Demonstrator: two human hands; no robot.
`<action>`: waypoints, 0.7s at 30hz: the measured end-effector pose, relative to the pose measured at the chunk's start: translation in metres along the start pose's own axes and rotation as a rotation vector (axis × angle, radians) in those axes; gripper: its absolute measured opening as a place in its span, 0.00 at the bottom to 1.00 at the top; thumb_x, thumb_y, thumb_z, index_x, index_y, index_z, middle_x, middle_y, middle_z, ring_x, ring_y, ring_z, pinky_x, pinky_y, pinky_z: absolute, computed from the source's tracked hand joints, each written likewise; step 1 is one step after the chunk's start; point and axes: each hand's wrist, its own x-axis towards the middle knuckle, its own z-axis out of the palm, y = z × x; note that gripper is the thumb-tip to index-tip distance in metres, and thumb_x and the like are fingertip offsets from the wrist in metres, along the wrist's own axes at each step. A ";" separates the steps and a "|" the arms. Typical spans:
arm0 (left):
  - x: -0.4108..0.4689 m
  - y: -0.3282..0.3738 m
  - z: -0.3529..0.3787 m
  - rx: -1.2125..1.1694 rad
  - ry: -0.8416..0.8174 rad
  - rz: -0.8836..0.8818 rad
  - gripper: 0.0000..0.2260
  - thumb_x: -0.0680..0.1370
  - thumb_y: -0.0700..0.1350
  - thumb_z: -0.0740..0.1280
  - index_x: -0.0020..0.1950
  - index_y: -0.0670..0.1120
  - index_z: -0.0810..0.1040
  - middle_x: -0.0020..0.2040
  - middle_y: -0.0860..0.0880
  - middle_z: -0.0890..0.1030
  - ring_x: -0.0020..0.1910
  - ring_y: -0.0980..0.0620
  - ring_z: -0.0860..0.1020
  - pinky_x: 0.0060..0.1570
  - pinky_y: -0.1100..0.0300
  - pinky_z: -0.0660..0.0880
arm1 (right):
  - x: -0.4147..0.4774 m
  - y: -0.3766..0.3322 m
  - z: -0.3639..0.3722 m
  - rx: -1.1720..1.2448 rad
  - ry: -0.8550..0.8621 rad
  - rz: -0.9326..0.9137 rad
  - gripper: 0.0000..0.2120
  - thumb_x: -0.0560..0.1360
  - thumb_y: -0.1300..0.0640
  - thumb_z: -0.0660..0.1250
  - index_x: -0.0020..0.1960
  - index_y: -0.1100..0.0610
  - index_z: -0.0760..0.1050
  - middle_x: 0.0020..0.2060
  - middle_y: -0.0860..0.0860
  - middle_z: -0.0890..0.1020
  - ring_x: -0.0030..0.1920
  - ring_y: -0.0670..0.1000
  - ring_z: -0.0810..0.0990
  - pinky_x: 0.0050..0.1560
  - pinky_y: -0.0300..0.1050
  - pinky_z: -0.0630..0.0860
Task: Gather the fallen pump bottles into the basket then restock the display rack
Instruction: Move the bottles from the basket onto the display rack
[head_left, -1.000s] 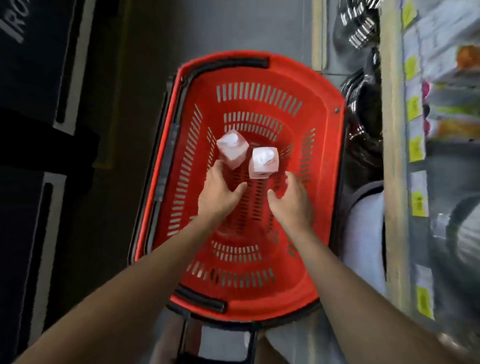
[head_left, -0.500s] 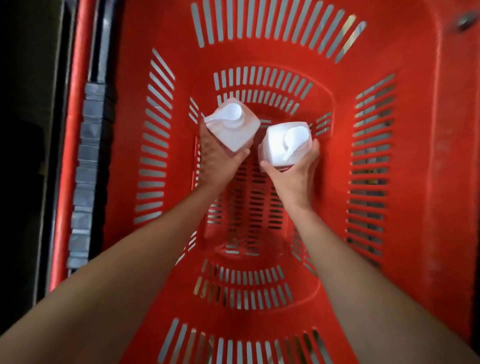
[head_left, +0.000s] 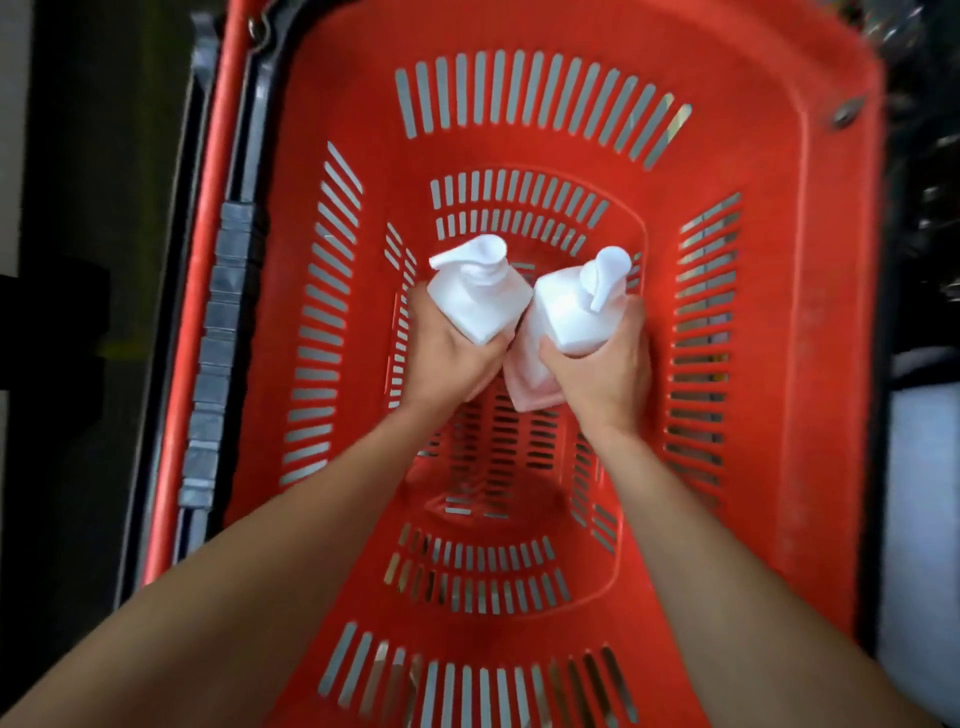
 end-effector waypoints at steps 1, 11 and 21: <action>-0.008 0.004 -0.007 -0.016 -0.018 -0.005 0.23 0.66 0.35 0.76 0.47 0.49 0.64 0.44 0.57 0.71 0.43 0.79 0.72 0.41 0.79 0.69 | -0.006 -0.005 -0.010 -0.015 -0.025 0.003 0.35 0.63 0.47 0.77 0.63 0.59 0.68 0.54 0.57 0.80 0.55 0.59 0.77 0.45 0.45 0.67; -0.098 0.144 -0.103 -0.030 -0.074 -0.034 0.31 0.62 0.48 0.79 0.56 0.53 0.63 0.53 0.55 0.73 0.50 0.69 0.74 0.45 0.73 0.71 | -0.079 -0.097 -0.168 0.001 -0.140 -0.043 0.34 0.60 0.42 0.76 0.59 0.55 0.69 0.52 0.51 0.80 0.53 0.57 0.79 0.41 0.44 0.67; -0.219 0.321 -0.235 -0.049 0.056 0.005 0.33 0.65 0.53 0.76 0.60 0.55 0.57 0.56 0.55 0.70 0.55 0.57 0.74 0.52 0.55 0.78 | -0.156 -0.224 -0.347 0.120 -0.187 -0.192 0.34 0.60 0.46 0.76 0.62 0.52 0.67 0.55 0.48 0.77 0.55 0.53 0.77 0.53 0.49 0.75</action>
